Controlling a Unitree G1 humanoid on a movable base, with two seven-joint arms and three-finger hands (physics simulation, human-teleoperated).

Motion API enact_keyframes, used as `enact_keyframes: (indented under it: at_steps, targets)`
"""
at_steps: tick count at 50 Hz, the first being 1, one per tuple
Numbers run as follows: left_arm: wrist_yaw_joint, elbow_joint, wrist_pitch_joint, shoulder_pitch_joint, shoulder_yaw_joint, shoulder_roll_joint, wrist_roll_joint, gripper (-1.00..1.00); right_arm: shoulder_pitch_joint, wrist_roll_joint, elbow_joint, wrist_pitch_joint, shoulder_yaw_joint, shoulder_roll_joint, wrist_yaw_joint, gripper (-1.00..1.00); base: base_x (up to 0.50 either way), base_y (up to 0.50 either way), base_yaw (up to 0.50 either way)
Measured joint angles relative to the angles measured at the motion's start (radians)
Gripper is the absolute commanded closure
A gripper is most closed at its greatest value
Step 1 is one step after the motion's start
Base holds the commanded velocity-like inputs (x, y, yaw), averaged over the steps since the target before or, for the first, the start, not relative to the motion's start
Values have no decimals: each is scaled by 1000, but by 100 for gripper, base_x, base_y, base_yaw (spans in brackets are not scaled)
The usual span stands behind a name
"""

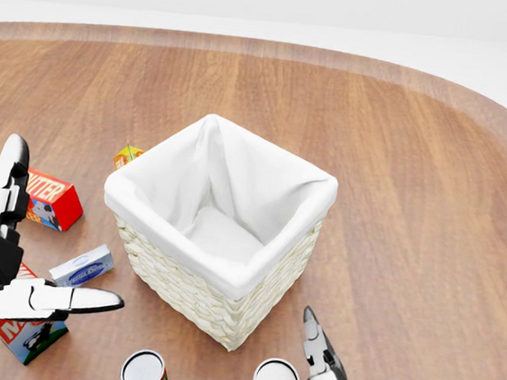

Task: Pick up the alphabet soup, and put it in the basket.

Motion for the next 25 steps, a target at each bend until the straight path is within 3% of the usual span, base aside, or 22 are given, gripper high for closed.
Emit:
enact_keyframes:
  at_steps: [25]
  targets:
    - [2, 0, 0, 3, -6, -2, 4, -100, -49, -12, 105, -24, 1, 15, -2, -100, 0, 0, 0]
